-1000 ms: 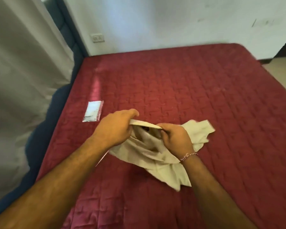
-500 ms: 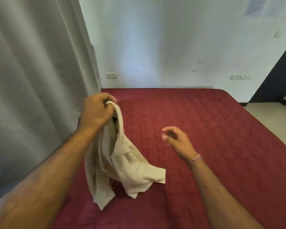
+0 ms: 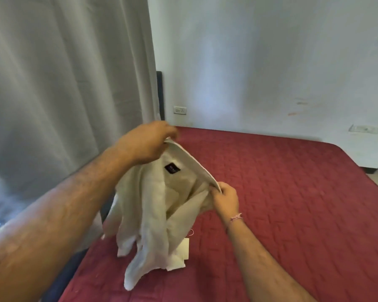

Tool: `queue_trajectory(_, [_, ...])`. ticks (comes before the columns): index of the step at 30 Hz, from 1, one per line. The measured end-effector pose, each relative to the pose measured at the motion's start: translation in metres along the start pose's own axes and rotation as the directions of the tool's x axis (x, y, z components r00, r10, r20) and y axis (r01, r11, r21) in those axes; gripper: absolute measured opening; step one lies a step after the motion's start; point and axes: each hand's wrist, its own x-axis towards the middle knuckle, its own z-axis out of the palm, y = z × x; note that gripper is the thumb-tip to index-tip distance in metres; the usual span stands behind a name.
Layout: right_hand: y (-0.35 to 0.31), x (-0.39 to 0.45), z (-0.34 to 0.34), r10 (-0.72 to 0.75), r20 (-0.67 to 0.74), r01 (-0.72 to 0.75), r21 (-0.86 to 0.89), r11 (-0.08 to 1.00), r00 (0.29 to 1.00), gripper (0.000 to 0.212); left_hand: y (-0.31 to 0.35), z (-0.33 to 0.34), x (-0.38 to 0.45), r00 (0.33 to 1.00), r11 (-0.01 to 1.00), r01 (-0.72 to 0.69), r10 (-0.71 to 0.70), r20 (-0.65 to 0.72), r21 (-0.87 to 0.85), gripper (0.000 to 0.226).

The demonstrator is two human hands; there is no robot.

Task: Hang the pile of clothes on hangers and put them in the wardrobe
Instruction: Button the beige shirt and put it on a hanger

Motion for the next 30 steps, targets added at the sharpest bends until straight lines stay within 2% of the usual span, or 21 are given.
queue_trajectory(2, [-0.006, 0.008, -0.031, -0.014, 0.03, 0.008, 0.2, 0.98, 0.999, 0.03, -0.02, 0.004, -0.009, 0.977, 0.967, 0.139, -0.169, 0.131, 0.214, 0.027])
queue_trajectory(3, [-0.01, 0.012, -0.045, -0.042, 0.054, 0.027, 0.259, 0.966, 0.998, 0.024, -0.031, 0.007, -0.017, 0.953, 0.939, 0.209, -0.258, 0.157, 0.273, 0.019])
queue_trajectory(5, [-0.023, 0.02, -0.075, -0.118, 0.098, 0.08, 0.329, 0.941, 0.988, 0.003, -0.053, 0.022, -0.029, 0.908, 0.9, 0.348, -0.393, 0.145, 0.261, 0.023])
queue_trajectory(6, [-0.029, 0.024, -0.088, -0.153, 0.122, 0.107, 0.322, 0.941, 0.981, 0.008, -0.064, 0.03, -0.035, 0.889, 0.887, 0.412, -0.442, 0.123, 0.21, 0.027])
queue_trajectory(8, [-0.03, 0.035, -0.12, -0.19, 0.185, 0.136, 0.27, 0.953, 0.964, 0.009, -0.078, 0.049, -0.039, 0.85, 0.85, 0.526, -0.526, -0.026, -0.03, 0.028])
queue_trajectory(9, [-0.028, 0.04, -0.136, -0.184, 0.208, 0.13, 0.249, 0.96, 0.961, 0.013, -0.083, 0.057, -0.042, 0.801, 0.794, 0.559, -0.592, -0.091, -0.239, 0.029])
queue_trajectory(11, [-0.02, 0.049, -0.173, -0.153, 0.179, 0.119, 0.189, 0.975, 0.972, 0.021, -0.083, 0.065, -0.044, 0.658, 0.54, 0.493, -0.745, -0.115, -0.682, 0.034])
queue_trajectory(12, [-0.015, 0.051, -0.189, -0.138, 0.15, 0.115, 0.151, 0.982, 0.979, 0.017, -0.08, 0.069, -0.046, 0.621, 0.423, 0.42, -0.779, -0.085, -0.803, 0.036])
queue_trajectory(13, [-0.011, 0.052, -0.199, -0.13, 0.142, 0.112, 0.13, 0.985, 0.981, 0.012, -0.074, 0.072, -0.048, 0.63, 0.365, 0.377, -0.775, -0.053, -0.851, 0.037])
queue_trajectory(14, [-0.01, 0.05, -0.204, -0.116, 0.168, 0.099, 0.108, 0.989, 0.979, 0.009, -0.062, 0.078, -0.048, 0.675, 0.358, 0.368, -0.738, -0.018, -0.858, 0.036])
queue_trajectory(16, [-0.011, 0.045, -0.195, -0.089, 0.278, 0.082, 0.038, 0.996, 0.956, 0.013, -0.025, 0.099, -0.043, 0.815, 0.47, 0.362, -0.579, 0.028, -0.805, 0.033])
queue_trajectory(18, [-0.017, 0.038, -0.176, -0.044, 0.355, 0.067, -0.052, 0.996, 0.934, 0.027, 0.023, 0.131, -0.035, 0.95, 0.607, 0.257, -0.303, 0.081, -0.752, 0.03])
queue_trajectory(19, [-0.022, 0.036, -0.168, -0.034, 0.384, 0.071, -0.084, 0.994, 0.923, 0.028, 0.051, 0.146, -0.029, 0.981, 0.651, 0.184, -0.163, 0.101, -0.737, 0.027])
queue_trajectory(21, [-0.029, 0.033, -0.157, -0.033, 0.468, 0.105, -0.129, 0.986, 0.883, 0.029, 0.103, 0.175, -0.014, 0.993, 0.641, 0.056, 0.046, 0.111, -0.765, 0.039])
queue_trajectory(22, [-0.032, 0.033, -0.156, -0.034, 0.525, 0.121, -0.132, 0.984, 0.851, 0.03, 0.123, 0.186, -0.007, 0.989, 0.62, 0.023, 0.101, 0.109, -0.784, 0.048])
queue_trajectory(24, [-0.035, 0.034, -0.162, -0.061, 0.617, 0.161, -0.109, 0.981, 0.784, 0.035, 0.146, 0.203, 0.006, 0.985, 0.63, 0.016, 0.123, 0.12, -0.777, 0.054])
queue_trajectory(25, [-0.037, 0.033, -0.169, -0.064, 0.643, 0.172, -0.106, 0.979, 0.763, 0.04, 0.15, 0.21, 0.01, 0.983, 0.638, 0.029, 0.121, 0.137, -0.769, 0.048])
queue_trajectory(26, [-0.04, 0.033, -0.176, -0.066, 0.648, 0.176, -0.107, 0.979, 0.758, 0.041, 0.149, 0.214, 0.011, 0.977, 0.662, 0.053, 0.12, 0.175, -0.748, 0.037])
queue_trajectory(28, [-0.043, 0.035, -0.193, -0.093, 0.614, 0.199, -0.106, 0.974, 0.784, 0.03, 0.142, 0.218, 0.008, 0.964, 0.734, 0.083, 0.113, 0.242, -0.675, 0.019])
queue_trajectory(30, [-0.044, 0.039, -0.212, -0.139, 0.529, 0.25, -0.144, 0.958, 0.837, 0.017, 0.128, 0.219, 0.005, 0.972, 0.813, 0.098, 0.045, 0.231, -0.574, 0.017])
